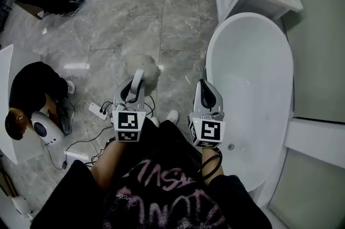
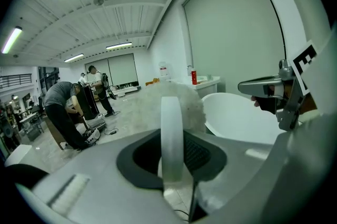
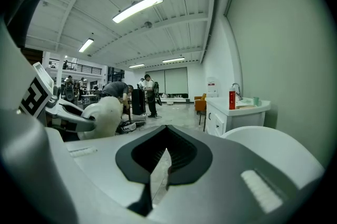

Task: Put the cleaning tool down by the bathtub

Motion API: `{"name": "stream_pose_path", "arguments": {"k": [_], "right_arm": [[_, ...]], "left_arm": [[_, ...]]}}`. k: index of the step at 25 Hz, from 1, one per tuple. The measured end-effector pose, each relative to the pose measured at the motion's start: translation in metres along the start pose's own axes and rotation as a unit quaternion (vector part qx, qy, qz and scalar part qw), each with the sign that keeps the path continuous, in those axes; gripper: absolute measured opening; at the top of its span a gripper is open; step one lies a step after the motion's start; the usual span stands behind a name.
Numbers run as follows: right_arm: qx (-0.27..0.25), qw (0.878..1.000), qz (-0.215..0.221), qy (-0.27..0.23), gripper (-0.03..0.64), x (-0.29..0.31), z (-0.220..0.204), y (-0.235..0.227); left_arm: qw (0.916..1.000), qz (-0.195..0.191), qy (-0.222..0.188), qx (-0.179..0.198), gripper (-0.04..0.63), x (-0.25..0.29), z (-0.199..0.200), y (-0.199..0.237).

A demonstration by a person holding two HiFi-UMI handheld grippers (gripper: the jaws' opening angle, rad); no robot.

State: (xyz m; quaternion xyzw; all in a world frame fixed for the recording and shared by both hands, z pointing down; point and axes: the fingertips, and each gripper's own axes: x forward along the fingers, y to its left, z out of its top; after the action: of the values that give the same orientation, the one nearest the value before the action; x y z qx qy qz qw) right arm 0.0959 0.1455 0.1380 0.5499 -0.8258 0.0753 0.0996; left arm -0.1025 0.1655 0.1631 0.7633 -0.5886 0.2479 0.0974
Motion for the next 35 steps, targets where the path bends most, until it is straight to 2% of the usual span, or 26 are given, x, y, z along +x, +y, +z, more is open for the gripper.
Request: {"name": "stream_pose_path", "arguments": {"k": [6, 17, 24, 35], "right_arm": [[-0.003, 1.000, 0.007, -0.003, 0.014, 0.018, 0.006, -0.004], [-0.014, 1.000, -0.007, 0.007, 0.014, 0.070, 0.009, -0.021], [0.003, 0.999, -0.020, 0.047, 0.014, 0.112, -0.006, -0.023], [0.028, 0.996, -0.037, 0.079, 0.013, 0.174, -0.043, -0.034]], "left_arm": [[0.9998, -0.003, -0.012, 0.013, 0.077, 0.020, 0.019, 0.003], [0.9996, -0.025, -0.013, -0.011, 0.077, 0.084, 0.028, 0.020], [0.9983, -0.052, 0.017, -0.018, 0.077, 0.134, 0.017, 0.030], [0.9956, -0.072, 0.052, -0.030, 0.077, 0.208, -0.006, 0.044]]}}
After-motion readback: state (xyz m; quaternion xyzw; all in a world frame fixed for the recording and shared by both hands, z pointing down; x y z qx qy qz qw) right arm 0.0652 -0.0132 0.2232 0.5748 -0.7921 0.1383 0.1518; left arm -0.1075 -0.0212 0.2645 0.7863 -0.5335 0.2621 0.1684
